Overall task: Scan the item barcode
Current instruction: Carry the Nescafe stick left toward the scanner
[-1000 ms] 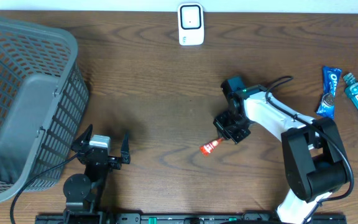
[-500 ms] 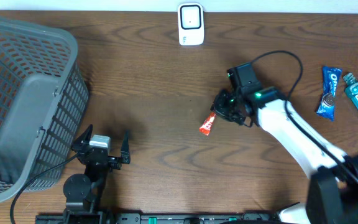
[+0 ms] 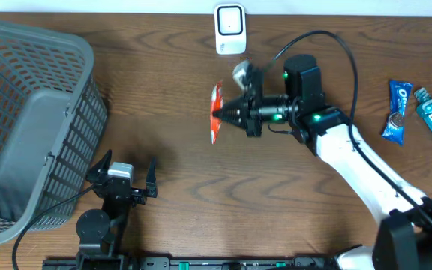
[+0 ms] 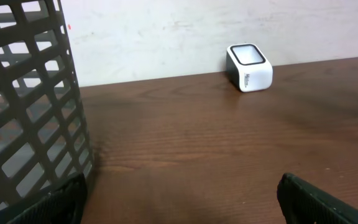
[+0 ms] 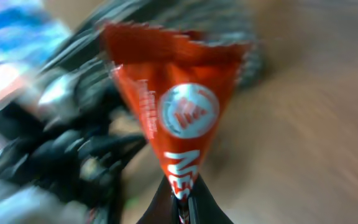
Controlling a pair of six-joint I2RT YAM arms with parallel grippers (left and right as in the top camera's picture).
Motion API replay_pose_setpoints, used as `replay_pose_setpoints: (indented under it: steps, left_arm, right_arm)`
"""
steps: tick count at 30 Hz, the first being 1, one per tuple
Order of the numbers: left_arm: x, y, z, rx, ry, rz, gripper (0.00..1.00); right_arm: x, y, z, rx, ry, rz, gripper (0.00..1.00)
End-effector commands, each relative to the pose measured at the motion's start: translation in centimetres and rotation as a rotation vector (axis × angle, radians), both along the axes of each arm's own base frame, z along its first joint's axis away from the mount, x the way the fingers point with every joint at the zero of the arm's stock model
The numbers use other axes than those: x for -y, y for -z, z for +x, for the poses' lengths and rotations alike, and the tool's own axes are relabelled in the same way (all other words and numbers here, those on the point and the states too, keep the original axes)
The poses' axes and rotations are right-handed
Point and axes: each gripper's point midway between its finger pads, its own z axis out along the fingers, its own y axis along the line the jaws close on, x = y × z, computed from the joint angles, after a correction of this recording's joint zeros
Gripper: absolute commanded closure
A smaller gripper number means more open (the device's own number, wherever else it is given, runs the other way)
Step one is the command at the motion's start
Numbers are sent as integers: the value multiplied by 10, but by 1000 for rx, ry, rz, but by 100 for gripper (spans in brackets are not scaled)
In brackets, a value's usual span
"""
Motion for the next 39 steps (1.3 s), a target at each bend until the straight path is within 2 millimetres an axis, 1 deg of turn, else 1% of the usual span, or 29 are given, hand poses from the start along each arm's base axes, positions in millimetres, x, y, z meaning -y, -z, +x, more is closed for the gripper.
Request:
replay_pose_setpoints:
  steps: [1,5,6,7,9,12,14,16,23,26,28,30,31,33,35,37,38,39]
  left_arm:
    - [2,16,0,-36,13,8,2]
    - [2,16,0,-36,13,8,2]
    - [2,16,0,-36,13,8,2]
    - [2,16,0,-36,13,8,2]
    - [2,16,0,-36,13,8,2]
    - [2,16,0,-36,13,8,2]
    - [2,16,0,-36,13,8,2]
    - [2,16,0,-36,13,8,2]
    - [2,16,0,-36,13,8,2]
    - [2,16,0,-36,13,8,2]
    - [2,16,0,-36,13,8,2]
    - [2,16,0,-36,13,8,2]
    - [2,16,0,-36,13,8,2]
    - [2,16,0,-36,13,8,2]
    - [2,16,0,-36,13,8,2]
    - [2,16,0,-36,13,8,2]
    - [2,16,0,-36,13,8,2]
    - [2,16,0,-36,13,8,2]
  right_arm:
    - [2,-9,-49,246,-398,273,98]
    - [-6,16,-43,262,-414,279,98]
    - [-10,29,-40,277,-422,282,98]
    - [-11,37,-37,300,-426,287,99]
    - [-14,47,-32,360,-433,299,98]
    - [-18,55,-24,442,-440,316,98]
    - [-19,55,-21,503,-445,327,99]
    - [-20,52,-20,529,-448,333,98]
    - [-30,33,-20,535,-470,343,98]
    - [-35,23,-22,492,-478,340,98]
    - [-37,15,-24,422,-478,328,99]
    - [-39,7,-22,292,-449,300,98]
    - [-41,3,-19,204,-416,283,98]
    - [-45,-5,-6,-54,-302,252,99]
    - [-46,-10,5,-264,-218,241,98]
    - [-45,-12,16,-458,-147,235,98]
    - [-45,-12,17,-525,-133,229,98]
    - [-43,-12,19,-630,-117,216,98]
